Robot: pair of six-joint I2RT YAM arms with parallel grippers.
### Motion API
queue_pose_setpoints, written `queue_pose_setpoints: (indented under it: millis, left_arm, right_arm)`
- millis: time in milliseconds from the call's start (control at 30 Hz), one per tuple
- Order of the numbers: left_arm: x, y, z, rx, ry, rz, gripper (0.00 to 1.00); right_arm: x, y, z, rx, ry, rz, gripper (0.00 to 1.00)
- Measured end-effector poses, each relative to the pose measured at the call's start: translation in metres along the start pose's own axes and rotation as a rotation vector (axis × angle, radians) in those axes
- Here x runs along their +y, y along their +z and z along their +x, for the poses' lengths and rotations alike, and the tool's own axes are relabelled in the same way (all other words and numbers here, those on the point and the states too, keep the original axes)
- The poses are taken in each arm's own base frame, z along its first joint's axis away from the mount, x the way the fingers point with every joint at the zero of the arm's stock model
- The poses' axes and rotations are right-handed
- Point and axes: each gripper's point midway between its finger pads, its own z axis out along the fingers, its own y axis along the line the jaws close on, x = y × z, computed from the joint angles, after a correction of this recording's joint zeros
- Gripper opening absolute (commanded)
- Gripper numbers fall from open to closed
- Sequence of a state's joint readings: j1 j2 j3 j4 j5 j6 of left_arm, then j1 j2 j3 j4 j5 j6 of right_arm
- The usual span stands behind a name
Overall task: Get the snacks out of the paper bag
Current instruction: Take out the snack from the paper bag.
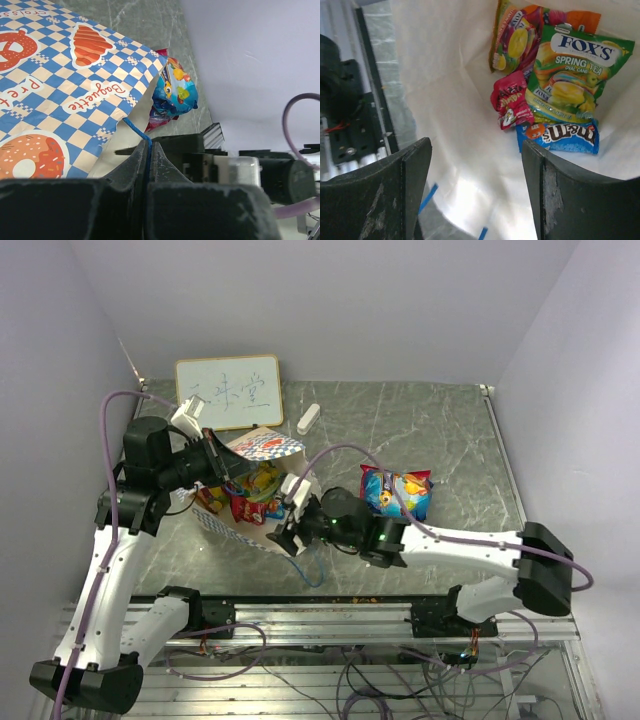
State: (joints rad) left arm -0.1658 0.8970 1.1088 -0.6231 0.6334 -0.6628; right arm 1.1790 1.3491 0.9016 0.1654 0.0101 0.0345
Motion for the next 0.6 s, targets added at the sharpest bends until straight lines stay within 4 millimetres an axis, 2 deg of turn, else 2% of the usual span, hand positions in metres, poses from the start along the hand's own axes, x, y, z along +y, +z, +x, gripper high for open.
queue_pose_setpoints:
  millis: [100, 200, 400, 600]
  left_arm:
    - [-0.001, -0.001, 0.000, -0.001, -0.002, 0.002, 0.07]
    - [-0.003, -0.001, -0.001, -0.002, -0.005, 0.006, 0.07]
    - [-0.016, -0.006, -0.013, -0.019, 0.016, 0.022, 0.07]
    - [-0.025, -0.011, -0.019, -0.021, 0.051, 0.026, 0.07]
  right_arm:
    - [-0.004, 0.021, 0.010, -0.018, -0.054, 0.042, 0.75]
    - [-0.017, 0.041, 0.016, -0.048, -0.069, 0.117, 0.80]
    - [-0.046, 0.076, 0.040, -0.062, -0.083, 0.283, 0.90]
    - [-0.070, 0.112, 0.042, -0.094, -0.114, 0.394, 0.95]
